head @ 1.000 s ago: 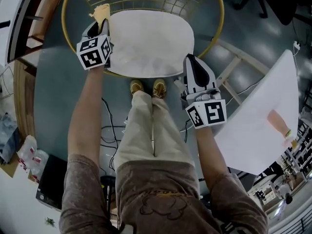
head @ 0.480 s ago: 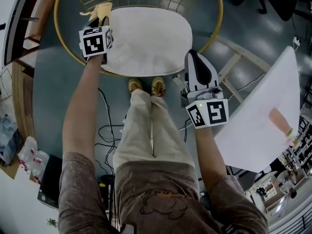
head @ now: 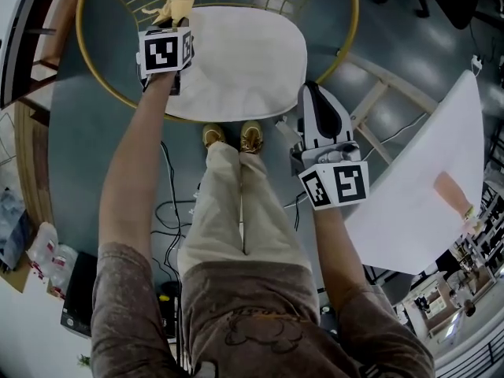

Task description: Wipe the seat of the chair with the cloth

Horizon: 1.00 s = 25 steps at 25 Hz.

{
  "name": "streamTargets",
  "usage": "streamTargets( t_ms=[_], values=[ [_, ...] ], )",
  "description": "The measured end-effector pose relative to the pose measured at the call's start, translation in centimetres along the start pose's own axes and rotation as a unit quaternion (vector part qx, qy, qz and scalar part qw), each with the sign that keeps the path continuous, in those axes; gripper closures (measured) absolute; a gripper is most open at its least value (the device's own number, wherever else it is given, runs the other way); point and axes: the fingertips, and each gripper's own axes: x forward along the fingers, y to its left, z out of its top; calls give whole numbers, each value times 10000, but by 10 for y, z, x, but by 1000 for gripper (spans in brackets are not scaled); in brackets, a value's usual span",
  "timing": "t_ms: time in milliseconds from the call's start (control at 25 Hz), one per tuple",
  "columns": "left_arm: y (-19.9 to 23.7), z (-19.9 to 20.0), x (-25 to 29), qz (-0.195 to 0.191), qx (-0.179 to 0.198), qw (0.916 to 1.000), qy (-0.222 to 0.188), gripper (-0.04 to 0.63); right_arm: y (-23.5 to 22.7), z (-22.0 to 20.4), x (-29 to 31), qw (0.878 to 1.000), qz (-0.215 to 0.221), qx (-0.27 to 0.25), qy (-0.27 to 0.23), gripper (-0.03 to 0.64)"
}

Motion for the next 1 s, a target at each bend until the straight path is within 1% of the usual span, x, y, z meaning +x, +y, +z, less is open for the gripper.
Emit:
streamTargets(
  t_ms=[280,480,800,1000],
  values=[
    [-39,3,15,-359,-31,9993,25,520,-8,-6,-5,9999,-106,81,33,589],
    [-76,1,29,-620,263,9977,108,520,-11,-7,-9,9998,-142,114,16,589],
    [-95,5,36,-656,187,9976,74,520,-25,-12,-20,9996,-233,168,-5,589],
    [-106,6,39,-675,124,9976,11,520,-30,-12,-25,9992,-292,285,14,589]
  ],
)
